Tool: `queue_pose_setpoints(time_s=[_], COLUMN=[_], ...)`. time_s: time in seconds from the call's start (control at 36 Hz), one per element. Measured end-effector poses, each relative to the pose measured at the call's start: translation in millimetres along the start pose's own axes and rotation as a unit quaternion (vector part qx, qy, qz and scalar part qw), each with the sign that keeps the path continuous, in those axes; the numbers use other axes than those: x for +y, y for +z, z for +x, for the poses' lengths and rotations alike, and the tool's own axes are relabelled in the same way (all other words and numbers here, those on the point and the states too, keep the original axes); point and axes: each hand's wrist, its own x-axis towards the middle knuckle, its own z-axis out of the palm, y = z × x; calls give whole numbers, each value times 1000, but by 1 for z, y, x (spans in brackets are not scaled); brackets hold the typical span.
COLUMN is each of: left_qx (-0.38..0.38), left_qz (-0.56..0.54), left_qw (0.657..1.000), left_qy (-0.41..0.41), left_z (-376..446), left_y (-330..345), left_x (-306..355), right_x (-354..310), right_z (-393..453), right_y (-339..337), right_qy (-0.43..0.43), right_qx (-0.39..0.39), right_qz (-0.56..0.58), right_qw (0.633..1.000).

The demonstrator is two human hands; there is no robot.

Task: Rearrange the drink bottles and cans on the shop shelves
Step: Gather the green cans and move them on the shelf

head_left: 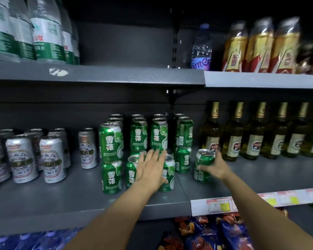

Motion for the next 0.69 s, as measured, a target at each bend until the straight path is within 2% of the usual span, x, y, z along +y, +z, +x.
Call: queue_pose_setpoints(time_s=[0.08, 0.22, 0.33, 0.42, 0.5, 0.56, 0.64, 0.69], left_qx=[11, 39, 50, 117, 274, 317, 285, 244], left_qz=[30, 26, 9, -25, -118, -184, -294, -338], left_qw=[999, 998, 997, 991, 951, 920, 884, 874], left_qy=[-11, -42, -56, -53, -85, -141, -227, -249], left_z=[5, 3, 0, -12, -29, -40, -52, -56], left_y=[6, 12, 13, 19, 31, 34, 34, 35], left_x=[1, 10, 13, 10, 0, -4, -3, -1], right_x=[11, 29, 40, 22, 8, -7, -39, -63], right_z=[3, 21, 38, 17, -5, -21, -42, -53], right_y=[6, 15, 20, 17, 15, 15, 16, 22], right_qy=[5, 21, 30, 25, -10, -51, -120, -149], right_qx=[-1, 60, 51, 66, 137, 186, 234, 231], right_qz=[0, 8, -13, -50, -68, -64, -60, -36], right_qw=[1000, 998, 998, 996, 988, 979, 963, 961])
